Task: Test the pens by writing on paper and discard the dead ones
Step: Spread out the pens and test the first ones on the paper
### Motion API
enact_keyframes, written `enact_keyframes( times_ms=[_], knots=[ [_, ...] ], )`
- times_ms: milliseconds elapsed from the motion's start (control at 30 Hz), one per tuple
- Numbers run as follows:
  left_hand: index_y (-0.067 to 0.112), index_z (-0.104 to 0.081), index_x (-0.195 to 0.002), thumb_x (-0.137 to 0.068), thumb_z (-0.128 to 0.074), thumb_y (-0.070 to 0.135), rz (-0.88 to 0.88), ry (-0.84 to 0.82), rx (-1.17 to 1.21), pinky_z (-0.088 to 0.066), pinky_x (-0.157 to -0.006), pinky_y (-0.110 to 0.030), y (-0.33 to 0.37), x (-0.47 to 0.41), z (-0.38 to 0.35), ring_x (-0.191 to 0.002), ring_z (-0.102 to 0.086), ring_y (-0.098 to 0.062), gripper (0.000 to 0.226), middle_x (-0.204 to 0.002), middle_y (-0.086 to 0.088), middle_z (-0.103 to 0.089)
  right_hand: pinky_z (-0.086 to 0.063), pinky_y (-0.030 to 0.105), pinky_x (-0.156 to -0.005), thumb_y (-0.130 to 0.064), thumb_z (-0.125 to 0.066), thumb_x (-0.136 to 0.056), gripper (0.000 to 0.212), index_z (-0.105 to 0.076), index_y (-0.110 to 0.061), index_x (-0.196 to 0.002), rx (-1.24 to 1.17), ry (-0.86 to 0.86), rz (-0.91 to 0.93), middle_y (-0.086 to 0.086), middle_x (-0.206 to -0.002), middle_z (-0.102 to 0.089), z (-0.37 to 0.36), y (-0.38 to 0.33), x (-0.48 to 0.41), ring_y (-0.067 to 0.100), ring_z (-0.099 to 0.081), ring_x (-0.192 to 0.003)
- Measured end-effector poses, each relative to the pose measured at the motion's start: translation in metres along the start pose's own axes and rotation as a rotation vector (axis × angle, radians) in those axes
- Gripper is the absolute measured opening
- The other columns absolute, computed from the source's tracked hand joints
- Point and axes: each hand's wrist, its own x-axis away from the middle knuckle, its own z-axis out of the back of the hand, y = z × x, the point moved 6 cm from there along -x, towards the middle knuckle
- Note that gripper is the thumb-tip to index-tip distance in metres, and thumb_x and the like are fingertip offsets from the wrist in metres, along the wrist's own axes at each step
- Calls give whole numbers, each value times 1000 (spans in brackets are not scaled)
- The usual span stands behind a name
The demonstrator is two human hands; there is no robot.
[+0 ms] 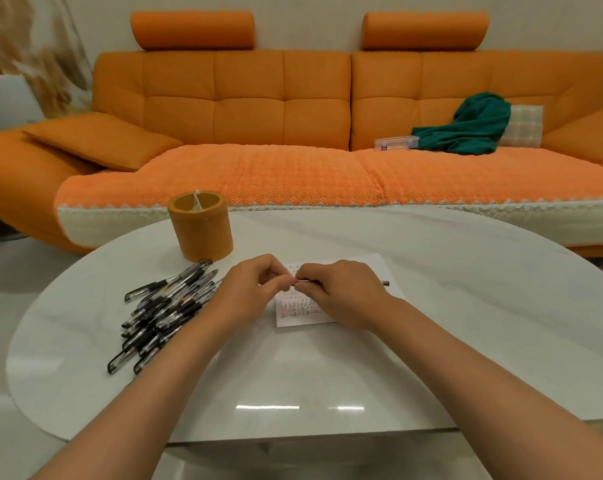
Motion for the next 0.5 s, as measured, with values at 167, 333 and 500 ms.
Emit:
enact_keyframes(
  times_ms=[167, 333, 500],
  knots=[
    [32, -66, -90, -91, -70, 35, 3, 32, -193, -51, -72, -28, -5, -4, 0, -85, -60, -5, 5, -85, 16, -66, -43, 35, -67, -44, -44, -99, 40, -36, -34, -137, -59, -58, -87, -7, -91, -64, 1, 17, -1, 20, -62, -86],
    [37, -61, -88, -91, -66, 42, -43, -6, -408, -44, -81, -32, -10, -9, -9, -96, -51, -5, 8, -89, 22, -59, -44, 45, -67, -6, -35, -95, 26, -34, -28, -108, -367, -29, -143, 7, -89, -57, 8, 31, -3, 25, -52, -76],
    [39, -58, -113, -91, -63, 50, -43, -114, -481, -39, -97, -33, -16, -15, -17, -114, -45, -6, 25, -111, 22, -55, -44, 25, -73, -6, -40, -99, 35, -67, -28, -104, -628, 7, -243, -8, -94, -61, 2, 39, -5, 9, -58, -79]
  ],
)
